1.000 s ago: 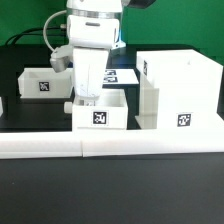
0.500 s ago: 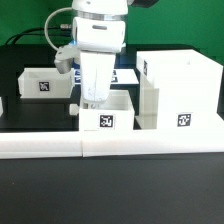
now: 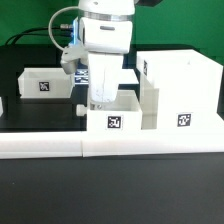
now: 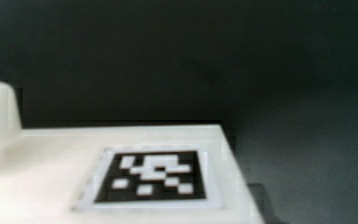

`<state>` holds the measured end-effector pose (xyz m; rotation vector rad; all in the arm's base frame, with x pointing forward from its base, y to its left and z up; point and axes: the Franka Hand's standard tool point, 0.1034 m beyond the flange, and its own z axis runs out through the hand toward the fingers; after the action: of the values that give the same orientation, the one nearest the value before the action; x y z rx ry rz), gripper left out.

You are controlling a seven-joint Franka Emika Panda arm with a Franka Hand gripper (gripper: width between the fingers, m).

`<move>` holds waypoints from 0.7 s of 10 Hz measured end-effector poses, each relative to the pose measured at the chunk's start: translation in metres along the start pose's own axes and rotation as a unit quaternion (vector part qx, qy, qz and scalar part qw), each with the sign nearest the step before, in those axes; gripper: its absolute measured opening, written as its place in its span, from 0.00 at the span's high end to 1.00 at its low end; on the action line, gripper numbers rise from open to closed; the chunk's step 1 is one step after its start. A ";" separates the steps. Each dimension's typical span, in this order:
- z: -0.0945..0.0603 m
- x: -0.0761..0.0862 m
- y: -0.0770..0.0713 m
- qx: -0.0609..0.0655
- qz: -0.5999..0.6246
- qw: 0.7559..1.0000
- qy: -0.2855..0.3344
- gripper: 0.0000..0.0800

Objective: Assemble drawer

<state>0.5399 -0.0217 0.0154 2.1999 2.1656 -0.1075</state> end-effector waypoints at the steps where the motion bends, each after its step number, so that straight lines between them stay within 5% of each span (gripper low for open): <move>1: 0.003 0.003 -0.002 0.003 -0.003 1.000 0.001 0.95; 7: 0.002 0.001 0.001 0.004 -0.004 1.000 0.005 0.95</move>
Offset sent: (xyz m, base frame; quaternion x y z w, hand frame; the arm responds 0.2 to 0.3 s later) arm 0.0000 0.0000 0.0000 0.0000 0.0000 0.0000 1.0000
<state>0.5408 -0.0210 0.0133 2.2019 2.1825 -0.1075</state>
